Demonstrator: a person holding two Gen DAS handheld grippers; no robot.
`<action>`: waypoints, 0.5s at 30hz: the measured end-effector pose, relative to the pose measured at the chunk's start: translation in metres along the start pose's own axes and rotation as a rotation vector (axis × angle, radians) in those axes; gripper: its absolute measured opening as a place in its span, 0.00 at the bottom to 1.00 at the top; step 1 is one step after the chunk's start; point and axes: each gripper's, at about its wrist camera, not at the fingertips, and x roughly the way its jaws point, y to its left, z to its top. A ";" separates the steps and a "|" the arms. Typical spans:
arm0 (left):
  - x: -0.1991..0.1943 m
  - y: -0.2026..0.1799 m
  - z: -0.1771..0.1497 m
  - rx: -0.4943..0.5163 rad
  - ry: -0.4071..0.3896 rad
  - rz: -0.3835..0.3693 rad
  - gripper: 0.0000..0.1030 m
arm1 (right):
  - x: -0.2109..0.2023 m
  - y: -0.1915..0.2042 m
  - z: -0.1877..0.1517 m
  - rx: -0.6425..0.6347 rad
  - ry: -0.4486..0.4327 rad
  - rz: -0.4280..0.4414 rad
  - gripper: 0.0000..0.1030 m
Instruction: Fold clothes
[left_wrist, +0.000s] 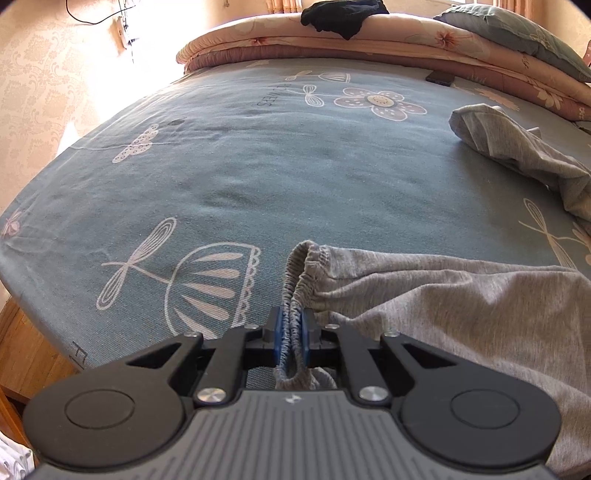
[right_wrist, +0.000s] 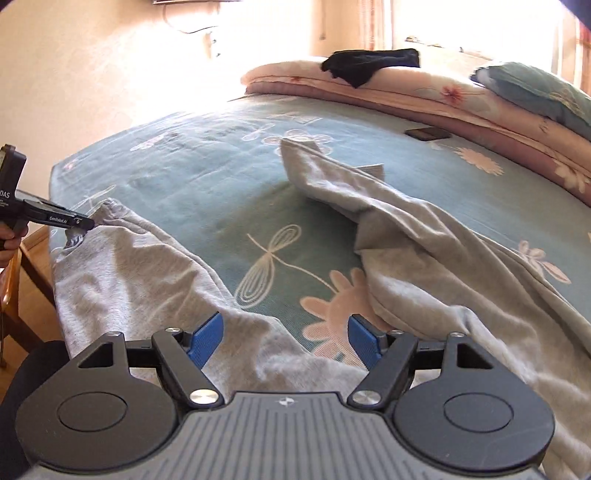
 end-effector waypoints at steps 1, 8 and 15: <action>-0.001 0.000 -0.001 0.001 0.001 -0.006 0.08 | 0.016 0.001 0.006 -0.020 0.023 0.010 0.76; -0.003 0.002 -0.008 0.014 0.000 -0.044 0.09 | 0.074 0.005 0.005 -0.135 0.240 0.129 0.62; -0.011 0.010 -0.005 -0.051 -0.048 -0.050 0.09 | 0.057 0.003 0.027 -0.114 0.134 0.009 0.04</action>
